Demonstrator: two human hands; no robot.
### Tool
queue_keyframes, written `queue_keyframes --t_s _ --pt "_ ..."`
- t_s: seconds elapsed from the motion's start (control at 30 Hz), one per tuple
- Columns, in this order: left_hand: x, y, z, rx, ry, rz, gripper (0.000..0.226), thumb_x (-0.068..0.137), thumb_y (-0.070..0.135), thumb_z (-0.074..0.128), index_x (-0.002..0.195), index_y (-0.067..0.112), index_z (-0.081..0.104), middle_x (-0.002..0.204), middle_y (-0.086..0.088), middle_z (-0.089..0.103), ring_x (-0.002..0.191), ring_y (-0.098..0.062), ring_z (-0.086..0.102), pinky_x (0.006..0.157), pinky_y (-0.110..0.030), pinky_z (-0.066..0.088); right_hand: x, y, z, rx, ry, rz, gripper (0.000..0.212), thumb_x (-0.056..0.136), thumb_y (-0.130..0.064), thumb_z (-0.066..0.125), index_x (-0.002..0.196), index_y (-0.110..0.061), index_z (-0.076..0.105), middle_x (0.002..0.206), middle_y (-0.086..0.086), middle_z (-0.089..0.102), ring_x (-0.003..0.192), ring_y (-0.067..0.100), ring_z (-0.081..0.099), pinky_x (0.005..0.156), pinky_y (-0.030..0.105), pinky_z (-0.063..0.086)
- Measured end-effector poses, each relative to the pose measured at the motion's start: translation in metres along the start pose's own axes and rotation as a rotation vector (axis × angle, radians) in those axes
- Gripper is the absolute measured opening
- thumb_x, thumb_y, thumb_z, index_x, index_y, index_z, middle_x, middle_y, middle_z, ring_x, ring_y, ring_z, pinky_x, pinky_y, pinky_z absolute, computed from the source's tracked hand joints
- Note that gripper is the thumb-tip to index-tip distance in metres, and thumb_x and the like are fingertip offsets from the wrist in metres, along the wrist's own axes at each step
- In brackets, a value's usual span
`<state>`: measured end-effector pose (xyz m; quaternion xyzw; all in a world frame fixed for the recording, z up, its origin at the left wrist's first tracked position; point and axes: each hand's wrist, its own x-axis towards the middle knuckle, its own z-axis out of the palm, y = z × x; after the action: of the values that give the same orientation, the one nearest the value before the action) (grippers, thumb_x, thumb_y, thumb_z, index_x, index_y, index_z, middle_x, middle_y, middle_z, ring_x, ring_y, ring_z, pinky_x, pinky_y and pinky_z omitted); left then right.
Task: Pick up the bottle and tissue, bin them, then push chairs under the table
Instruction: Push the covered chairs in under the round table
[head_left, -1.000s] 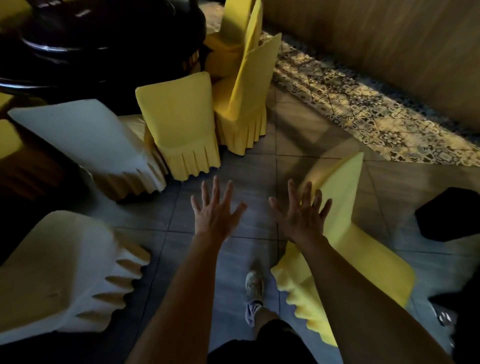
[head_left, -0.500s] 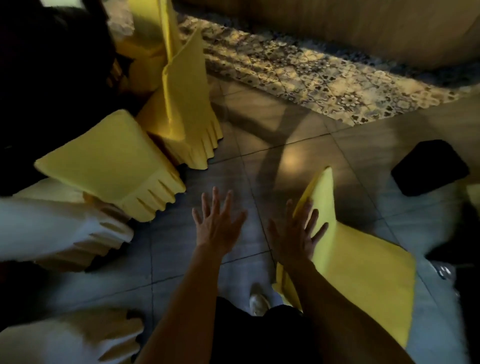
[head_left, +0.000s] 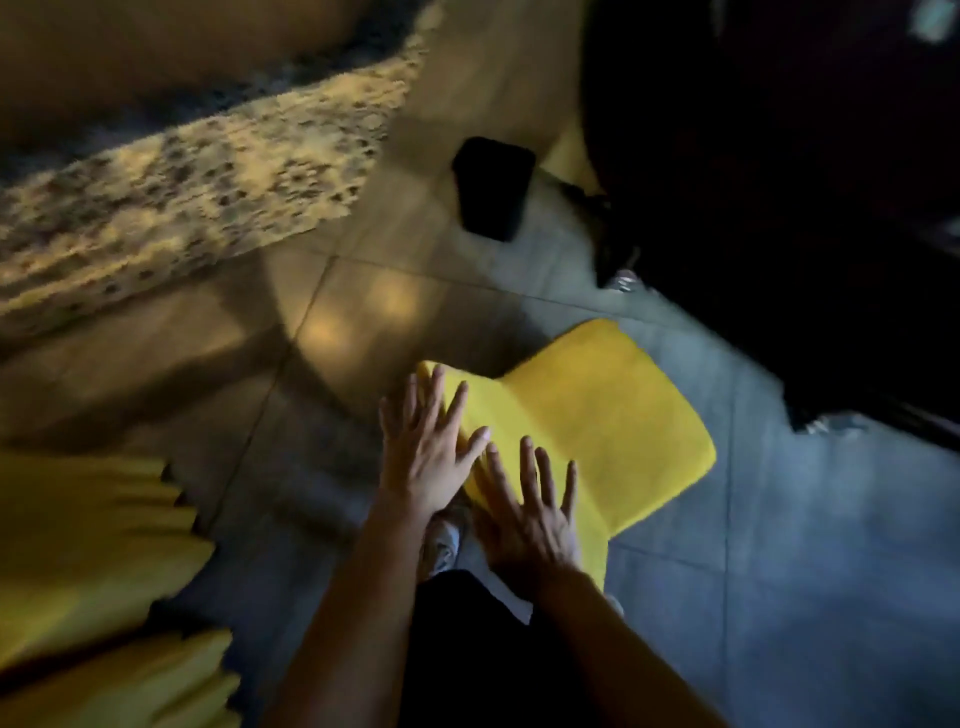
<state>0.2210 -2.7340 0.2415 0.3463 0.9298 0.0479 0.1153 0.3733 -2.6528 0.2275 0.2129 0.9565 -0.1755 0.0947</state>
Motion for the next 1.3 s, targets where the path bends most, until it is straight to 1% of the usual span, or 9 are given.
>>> queue_keyframes --t_s 0.1,0.2,0.4,0.53,0.63,0.8,1.0,1.13,1.3 --pt "0.016 -0.009 0.006 0.065 -0.094 0.182 0.074 0.093 0.073 0.019 0.151 0.033 0.042 0.171 0.000 0.009 0.154 -0.043 0.001 0.117 -0.070 0.014 -0.004 -0.004 -0.003 -0.007 0.032 0.202 0.084 0.095 -0.080 0.018 0.165 -0.033 0.018 0.166 0.024 0.030 0.150 0.044 0.037 0.120 0.066 0.003" --pt "0.033 -0.019 0.006 0.122 -0.093 0.364 0.072 0.095 0.074 0.019 0.144 0.033 0.052 0.170 0.001 0.015 0.155 -0.036 0.006 0.117 -0.072 0.002 -0.005 -0.012 -0.001 0.015 0.083 0.379 0.090 0.091 -0.087 0.020 0.165 -0.037 0.010 0.167 0.025 0.027 0.152 0.043 0.033 0.121 0.066 0.001" --pt "0.066 -0.026 0.001 0.192 -0.129 0.602 0.082 0.093 0.074 0.002 0.149 0.032 0.046 0.169 0.000 0.017 0.156 -0.032 0.012 0.118 -0.068 -0.007 -0.006 -0.033 0.003 0.080 0.149 0.671 0.096 0.086 -0.091 0.012 0.165 -0.038 -0.003 0.172 0.022 0.011 0.159 0.040 0.016 0.124 0.066 -0.008" --pt "0.077 -0.022 0.003 0.243 -0.129 0.728 0.079 0.094 0.070 0.005 0.149 0.032 0.046 0.169 -0.001 0.018 0.156 -0.030 0.014 0.119 -0.065 -0.009 -0.003 -0.044 0.007 0.093 0.201 0.789 0.096 0.087 -0.088 0.019 0.166 -0.034 0.004 0.172 0.022 0.012 0.159 0.039 0.017 0.125 0.065 -0.007" --pt "0.086 -0.020 0.007 0.228 -0.062 0.848 0.074 0.094 0.067 0.014 0.142 0.030 0.057 0.166 -0.005 0.027 0.153 -0.031 0.024 0.120 -0.066 0.000 -0.001 -0.044 0.010 0.053 0.272 0.826 0.098 0.086 -0.088 0.024 0.166 -0.032 0.011 0.171 0.022 0.017 0.157 0.040 0.023 0.125 0.064 -0.005" --pt "0.088 -0.023 0.015 0.134 0.039 0.879 0.069 0.095 0.067 0.022 0.143 0.032 0.055 0.165 -0.005 0.030 0.152 -0.031 0.028 0.122 -0.059 0.000 0.002 -0.053 0.018 0.021 0.392 0.942 0.094 0.087 -0.083 0.028 0.165 -0.031 0.019 0.168 0.022 0.027 0.155 0.039 0.029 0.126 0.063 0.000" --pt "0.093 -0.022 0.025 -0.014 0.037 0.773 0.070 0.094 0.071 0.022 0.145 0.034 0.051 0.164 -0.003 0.032 0.152 -0.028 0.026 0.123 -0.054 0.008 0.005 -0.052 0.023 -0.023 0.418 0.977 0.090 0.089 -0.079 0.028 0.164 -0.031 0.020 0.169 0.019 0.027 0.154 0.036 0.031 0.127 0.062 0.004" --pt "0.097 -0.019 0.028 -0.023 0.069 0.779 0.069 0.094 0.070 0.023 0.143 0.032 0.054 0.162 -0.004 0.037 0.150 -0.030 0.031 0.122 -0.056 0.015 0.007 -0.049 0.023 -0.025 0.451 0.986 0.087 0.090 -0.074 0.032 0.163 -0.029 0.026 0.167 0.018 0.032 0.152 0.036 0.036 0.127 0.061 0.007" --pt "0.105 -0.005 0.026 -0.006 0.068 0.768 0.071 0.095 0.070 0.020 0.144 0.031 0.053 0.162 -0.005 0.036 0.150 -0.029 0.030 0.122 -0.055 0.014 0.014 -0.032 0.015 -0.039 0.448 0.986 0.085 0.090 -0.072 0.032 0.163 -0.029 0.026 0.167 0.018 0.034 0.151 0.036 0.037 0.126 0.062 0.009"
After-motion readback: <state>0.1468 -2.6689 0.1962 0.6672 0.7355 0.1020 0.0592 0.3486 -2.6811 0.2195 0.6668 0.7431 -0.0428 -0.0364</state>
